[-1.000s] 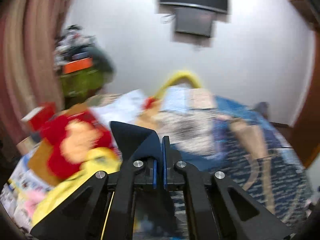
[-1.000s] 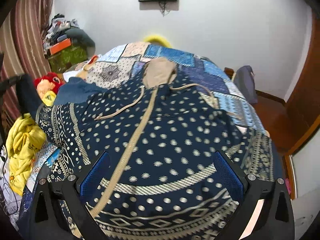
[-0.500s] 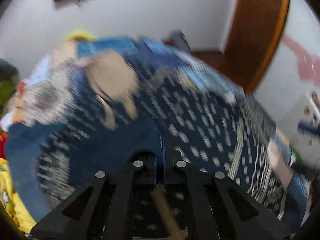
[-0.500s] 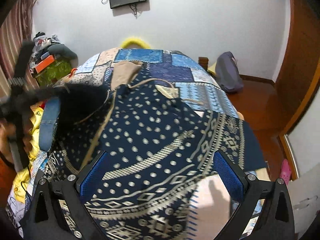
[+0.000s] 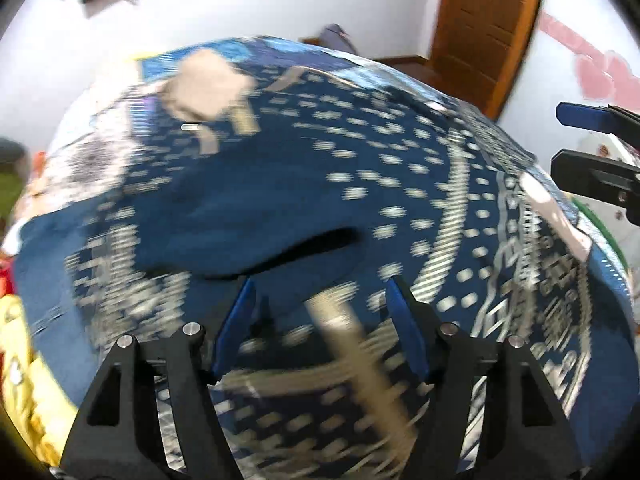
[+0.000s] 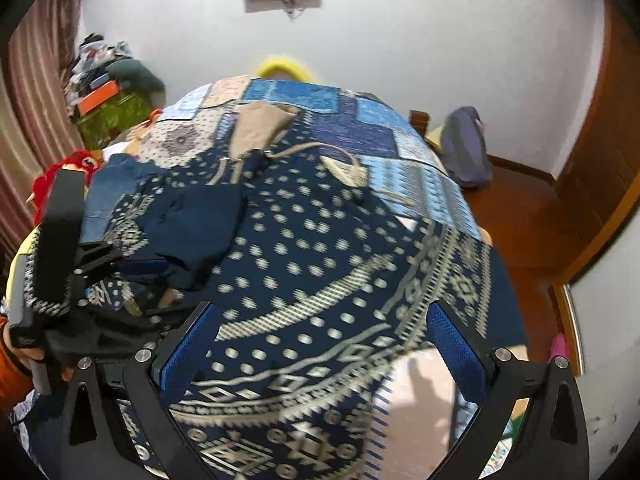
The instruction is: Fold large clothes
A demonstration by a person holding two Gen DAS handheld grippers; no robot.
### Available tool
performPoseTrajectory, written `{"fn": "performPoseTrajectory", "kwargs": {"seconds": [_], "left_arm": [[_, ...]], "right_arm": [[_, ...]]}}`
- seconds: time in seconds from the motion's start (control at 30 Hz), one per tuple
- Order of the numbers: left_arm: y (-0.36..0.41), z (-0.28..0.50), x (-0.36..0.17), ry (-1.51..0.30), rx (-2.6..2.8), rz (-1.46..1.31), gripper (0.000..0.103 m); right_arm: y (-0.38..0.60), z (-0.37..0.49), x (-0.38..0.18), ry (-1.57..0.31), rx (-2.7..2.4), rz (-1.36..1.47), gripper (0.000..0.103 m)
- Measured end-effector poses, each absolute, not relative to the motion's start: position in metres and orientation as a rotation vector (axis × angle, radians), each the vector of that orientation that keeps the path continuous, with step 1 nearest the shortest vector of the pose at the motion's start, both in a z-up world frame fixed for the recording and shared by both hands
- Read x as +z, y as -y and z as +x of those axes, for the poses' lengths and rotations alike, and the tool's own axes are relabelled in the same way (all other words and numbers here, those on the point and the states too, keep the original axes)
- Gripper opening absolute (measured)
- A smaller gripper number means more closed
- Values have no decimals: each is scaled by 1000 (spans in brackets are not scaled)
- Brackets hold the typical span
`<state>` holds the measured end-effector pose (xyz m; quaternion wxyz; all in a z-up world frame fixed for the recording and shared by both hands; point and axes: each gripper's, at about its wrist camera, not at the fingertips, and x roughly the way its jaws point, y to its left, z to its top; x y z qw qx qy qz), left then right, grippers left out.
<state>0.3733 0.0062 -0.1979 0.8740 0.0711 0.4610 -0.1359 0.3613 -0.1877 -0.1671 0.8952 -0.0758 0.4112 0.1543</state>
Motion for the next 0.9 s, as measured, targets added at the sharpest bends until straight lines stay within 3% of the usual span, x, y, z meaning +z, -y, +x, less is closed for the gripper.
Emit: {"fn": "performPoseTrajectory", "kwargs": {"seconds": [0.2,0.4,0.6,0.8,0.9], "left_arm": [[-91,355,-179,-879,-72,122,84],[-173,360,-192,-893,98,48,85],[-208,369,-215,-931,132,-42,85],[-215,386,-242,-970,104,-105,85],[-211,394,-257,-993,98,-103,85]], "right_arm": [[118,376,-168,-852,432,-214,103],[33,401,-199,-926,549,-279,103],[-40,432,-246,-1019,595,-349,101],[-76,451,-282,-1021,554,-453,75],[-77,451,-281,-980,557,-458,49]]}}
